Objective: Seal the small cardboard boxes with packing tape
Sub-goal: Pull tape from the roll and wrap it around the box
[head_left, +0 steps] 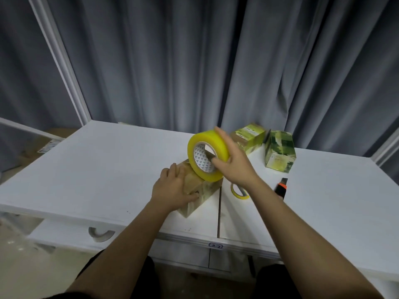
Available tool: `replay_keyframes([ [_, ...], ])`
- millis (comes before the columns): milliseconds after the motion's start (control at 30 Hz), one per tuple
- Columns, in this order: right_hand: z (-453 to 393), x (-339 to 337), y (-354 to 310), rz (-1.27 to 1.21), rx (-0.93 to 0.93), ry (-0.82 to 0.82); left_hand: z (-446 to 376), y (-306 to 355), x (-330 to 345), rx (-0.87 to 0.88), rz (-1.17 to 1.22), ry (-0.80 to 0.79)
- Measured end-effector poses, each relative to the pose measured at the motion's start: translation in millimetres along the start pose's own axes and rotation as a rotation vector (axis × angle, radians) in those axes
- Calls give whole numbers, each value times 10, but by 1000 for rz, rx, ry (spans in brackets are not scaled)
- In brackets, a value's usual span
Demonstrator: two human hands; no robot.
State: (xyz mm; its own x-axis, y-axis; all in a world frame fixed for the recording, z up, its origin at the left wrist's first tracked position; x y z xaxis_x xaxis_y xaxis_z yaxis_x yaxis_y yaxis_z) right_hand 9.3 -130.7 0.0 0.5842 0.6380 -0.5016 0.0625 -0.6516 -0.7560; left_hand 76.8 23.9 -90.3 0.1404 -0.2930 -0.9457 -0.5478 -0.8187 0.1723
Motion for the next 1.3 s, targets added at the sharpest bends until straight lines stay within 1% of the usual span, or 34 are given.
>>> replay_keyframes([
  [100, -18, -286, -207, 24, -1, 58, -42, -39, -15, -29, 6, -29],
  [167, 133, -421, -165, 85, 9, 64, -64, -48, -14, -27, 25, -47],
  [233, 373, -450, 82, 114, 60, -4, -92, -47, -16, -27, 52, -72],
  [333, 717, -358, 559, 53, 195, -137, -115, -28, -39, -43, 92, -114],
  [400, 854, -272, 693, 48, 197, -177, -119, -11, -52, -36, 96, -131],
  [467, 879, -234, 697, 60, 169, -156, -153, -27, -79, -33, 123, -131],
  [533, 855, -225, 657, 62, 146, -137, -194, -97, -116, -65, 222, -150],
  [600, 793, -272, 569, 61, 117, -100, -217, -196, -120, -152, 402, -215],
  [700, 575, -410, 357, 41, 58, 41, -145, -293, -21, -270, 645, -355],
  [767, 411, -420, 209, 20, 28, 113, -80, -354, 80, -352, 768, -392],
  [800, 334, -380, 147, 23, 6, 131, -64, -395, 107, -382, 800, -380],
  [867, 231, -272, 50, 21, -45, 149, -80, -484, 103, -399, 773, -292],
  [933, 168, -138, 20, -51, -66, 156, -144, -550, 52, -369, 651, -145],
  [1000, 176, 25, 53, -141, -36, 118, -192, -488, -77, -227, 395, 73],
  [1033, 201, 117, 76, -163, -28, 86, -180, -409, -147, -148, 321, 170],
  [1067, 228, 198, 104, -177, -29, 63, -158, -343, -149, -89, 335, 203],
  [1100, 255, 251, 142, -193, -31, 58, -121, -291, -83, -58, 407, 160],
  [1133, 275, 276, 182, -211, -29, 62, -69, -254, 18, -58, 466, 63],
  [1167, 289, 282, 217, -224, -27, 62, -10, -235, 136, -69, 464, -64],
  [1200, 294, 278, 238, -231, -32, 55, 36, -227, 212, -62, 401, -141],
  [1233, 288, 272, 249, -226, -37, 42, 54, -231, 241, -48, 332, -157],
  [1300, 256, 272, 238, -173, -33, -7, 70, -220, 212, -33, 270, -90],
])
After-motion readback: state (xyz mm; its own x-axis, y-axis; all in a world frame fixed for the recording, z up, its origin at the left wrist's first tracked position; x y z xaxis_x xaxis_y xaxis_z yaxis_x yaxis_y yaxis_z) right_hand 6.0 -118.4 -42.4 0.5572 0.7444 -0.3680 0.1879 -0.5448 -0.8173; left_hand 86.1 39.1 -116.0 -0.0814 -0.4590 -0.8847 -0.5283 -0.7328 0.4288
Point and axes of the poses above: each hand's wrist, its own z-axis away from the middle knuckle, its own x-axis out of the palm, y = z × x, the point moved 7 cm from there along -z, towards the middle knuckle, and after that the axes turned 12 degrees about y, right-handed, at the moved point
